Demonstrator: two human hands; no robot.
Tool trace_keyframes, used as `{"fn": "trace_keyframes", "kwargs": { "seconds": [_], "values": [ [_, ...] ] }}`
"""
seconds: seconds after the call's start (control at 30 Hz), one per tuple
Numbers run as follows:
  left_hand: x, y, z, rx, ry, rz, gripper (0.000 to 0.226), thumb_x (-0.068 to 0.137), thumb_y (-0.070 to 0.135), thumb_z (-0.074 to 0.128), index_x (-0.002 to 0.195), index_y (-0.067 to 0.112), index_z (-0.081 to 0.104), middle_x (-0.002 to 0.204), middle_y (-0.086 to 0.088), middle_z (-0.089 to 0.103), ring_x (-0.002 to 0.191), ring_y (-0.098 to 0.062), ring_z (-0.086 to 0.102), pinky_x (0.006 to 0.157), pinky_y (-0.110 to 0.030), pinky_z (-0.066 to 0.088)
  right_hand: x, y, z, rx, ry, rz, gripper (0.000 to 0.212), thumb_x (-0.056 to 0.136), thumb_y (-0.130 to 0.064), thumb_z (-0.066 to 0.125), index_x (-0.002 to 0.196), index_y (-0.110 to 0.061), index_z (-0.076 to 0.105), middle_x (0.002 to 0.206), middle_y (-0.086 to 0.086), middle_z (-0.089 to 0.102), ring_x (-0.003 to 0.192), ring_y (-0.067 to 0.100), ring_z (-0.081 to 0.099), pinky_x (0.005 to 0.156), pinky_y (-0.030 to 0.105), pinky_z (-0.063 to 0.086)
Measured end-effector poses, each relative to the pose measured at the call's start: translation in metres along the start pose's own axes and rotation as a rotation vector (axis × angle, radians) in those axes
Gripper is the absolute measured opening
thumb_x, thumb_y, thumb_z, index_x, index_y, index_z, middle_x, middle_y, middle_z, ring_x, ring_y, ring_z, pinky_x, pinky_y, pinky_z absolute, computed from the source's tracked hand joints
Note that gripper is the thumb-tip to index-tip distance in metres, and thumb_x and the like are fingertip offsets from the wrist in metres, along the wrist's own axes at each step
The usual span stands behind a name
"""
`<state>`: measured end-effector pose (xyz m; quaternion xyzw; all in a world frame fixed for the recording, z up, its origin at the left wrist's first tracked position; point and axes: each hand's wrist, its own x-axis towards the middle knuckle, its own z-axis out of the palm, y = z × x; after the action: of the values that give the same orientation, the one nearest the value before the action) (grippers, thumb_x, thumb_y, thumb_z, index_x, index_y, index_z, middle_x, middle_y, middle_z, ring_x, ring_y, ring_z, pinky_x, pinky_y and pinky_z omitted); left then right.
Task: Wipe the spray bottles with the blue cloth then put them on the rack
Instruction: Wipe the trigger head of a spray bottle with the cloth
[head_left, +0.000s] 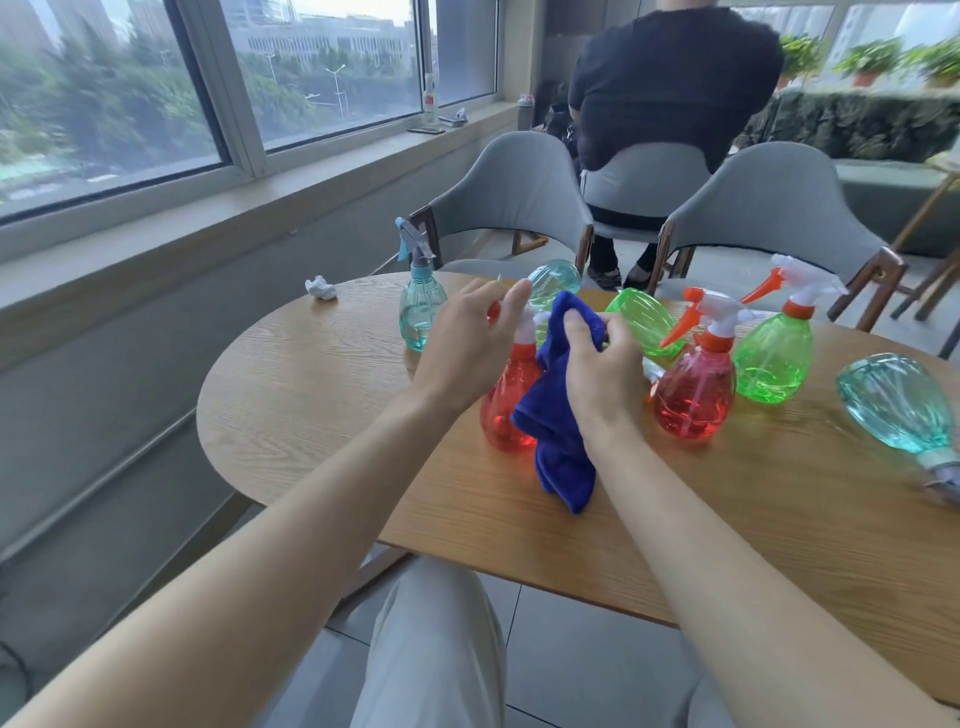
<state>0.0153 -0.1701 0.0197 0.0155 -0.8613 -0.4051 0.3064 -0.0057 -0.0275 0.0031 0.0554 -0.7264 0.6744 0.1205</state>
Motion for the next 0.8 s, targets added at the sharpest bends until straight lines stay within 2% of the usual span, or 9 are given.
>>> {"fn": "trace_keyframes", "kwargs": {
  "seconds": [0.07,0.17,0.23,0.3,0.4,0.47,0.67,0.73,0.8],
  "values": [
    [0.0,0.0,0.002,-0.042,-0.015,-0.031,0.054,0.112,0.05,0.044,0.098,0.007,0.074,0.089,-0.006,0.073,0.086,-0.023,0.067,0.084,-0.052,0.053,-0.01,-0.001,0.008,-0.01,-0.119,-0.029,0.025,0.11,-0.038,0.049,0.097,-0.021,0.061,0.084,-0.008,0.061,0.064,-0.009,0.054,0.059,0.01,0.039],
    [-0.002,-0.001,0.001,-0.072,-0.009,-0.054,0.053,0.113,0.046,0.042,0.1,0.005,0.072,0.089,-0.011,0.073,0.087,-0.026,0.066,0.085,-0.051,0.052,-0.023,0.009,0.016,-0.041,-0.262,-0.116,0.031,0.11,-0.037,0.039,0.123,-0.022,0.063,0.11,-0.008,0.067,0.098,-0.004,0.059,0.081,0.016,0.042],
    [-0.002,-0.002,0.0,-0.088,-0.001,-0.051,0.053,0.113,0.045,0.041,0.102,0.004,0.072,0.093,-0.013,0.073,0.09,-0.028,0.066,0.086,-0.052,0.053,-0.024,0.022,0.015,-0.097,-0.314,-0.186,0.036,0.109,-0.03,0.04,0.14,-0.022,0.057,0.128,-0.009,0.065,0.117,0.002,0.057,0.093,0.012,0.041],
    [-0.002,-0.002,0.003,-0.097,-0.009,-0.048,0.053,0.112,0.047,0.041,0.102,0.007,0.073,0.093,-0.012,0.074,0.089,-0.028,0.067,0.086,-0.054,0.056,-0.023,0.034,0.009,-0.158,-0.356,-0.21,0.035,0.111,-0.025,0.046,0.145,-0.023,0.051,0.134,-0.01,0.061,0.122,0.004,0.056,0.099,0.013,0.041],
    [-0.004,0.001,0.01,-0.1,-0.023,-0.042,0.046,0.113,0.045,0.043,0.105,0.016,0.077,0.091,-0.004,0.075,0.088,-0.023,0.07,0.084,-0.052,0.058,-0.02,0.047,0.001,-0.256,-0.348,-0.153,0.019,0.112,-0.032,0.045,0.129,-0.026,0.052,0.119,-0.009,0.064,0.111,0.013,0.061,0.093,0.033,0.047],
    [-0.005,0.001,0.011,-0.09,-0.012,-0.035,0.045,0.113,0.044,0.043,0.105,0.015,0.077,0.09,-0.008,0.075,0.087,-0.025,0.069,0.083,-0.051,0.058,-0.017,0.049,-0.001,-0.271,-0.324,-0.107,0.014,0.112,-0.034,0.043,0.116,-0.025,0.052,0.107,-0.007,0.064,0.101,0.017,0.062,0.085,0.04,0.047],
    [-0.006,0.005,0.012,-0.098,0.016,-0.031,0.049,0.112,0.038,0.045,0.097,0.001,0.073,0.082,-0.015,0.072,0.08,-0.03,0.064,0.079,-0.05,0.051,-0.025,0.028,0.022,-0.144,-0.124,-0.354,0.007,0.11,-0.019,0.05,0.104,-0.015,0.05,0.101,0.002,0.059,0.088,0.016,0.055,0.07,0.026,0.042],
    [-0.007,0.005,0.011,-0.098,0.021,-0.035,0.049,0.112,0.038,0.045,0.097,0.001,0.074,0.085,-0.014,0.073,0.083,-0.028,0.066,0.082,-0.05,0.051,-0.025,0.03,0.026,-0.141,-0.134,-0.372,0.008,0.109,-0.019,0.052,0.105,-0.015,0.047,0.104,0.002,0.06,0.09,0.019,0.056,0.072,0.03,0.045],
    [-0.007,0.003,0.011,-0.087,0.015,-0.036,0.05,0.112,0.041,0.045,0.098,0.004,0.074,0.086,-0.012,0.074,0.084,-0.028,0.067,0.082,-0.051,0.053,-0.022,0.04,0.022,-0.173,-0.178,-0.29,0.013,0.111,-0.025,0.049,0.101,-0.024,0.041,0.1,0.0,0.062,0.087,0.021,0.058,0.07,0.037,0.044]
  ]
}}
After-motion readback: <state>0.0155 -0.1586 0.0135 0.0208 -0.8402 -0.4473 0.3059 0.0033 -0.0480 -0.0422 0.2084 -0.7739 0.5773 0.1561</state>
